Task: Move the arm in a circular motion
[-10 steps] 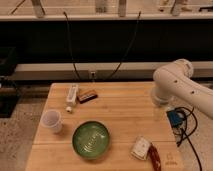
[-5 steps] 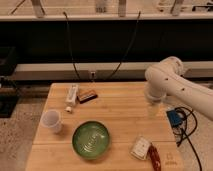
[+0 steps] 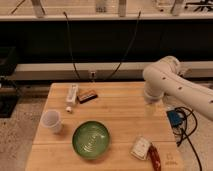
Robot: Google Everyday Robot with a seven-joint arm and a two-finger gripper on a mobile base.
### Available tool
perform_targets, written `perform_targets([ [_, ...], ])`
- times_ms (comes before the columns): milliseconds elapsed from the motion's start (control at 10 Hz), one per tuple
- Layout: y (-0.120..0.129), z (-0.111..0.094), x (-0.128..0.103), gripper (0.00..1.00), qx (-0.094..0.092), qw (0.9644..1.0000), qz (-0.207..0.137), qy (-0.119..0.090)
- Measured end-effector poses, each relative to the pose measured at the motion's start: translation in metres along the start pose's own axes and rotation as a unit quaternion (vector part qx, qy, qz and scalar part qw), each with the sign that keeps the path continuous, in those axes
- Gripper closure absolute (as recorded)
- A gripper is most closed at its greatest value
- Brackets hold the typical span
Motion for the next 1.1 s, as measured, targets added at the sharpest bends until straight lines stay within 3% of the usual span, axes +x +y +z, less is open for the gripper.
perform_targets([
  [1100,0.003,0.007,-0.018,0.2,-0.005,0.9997,0.017,-0.018],
])
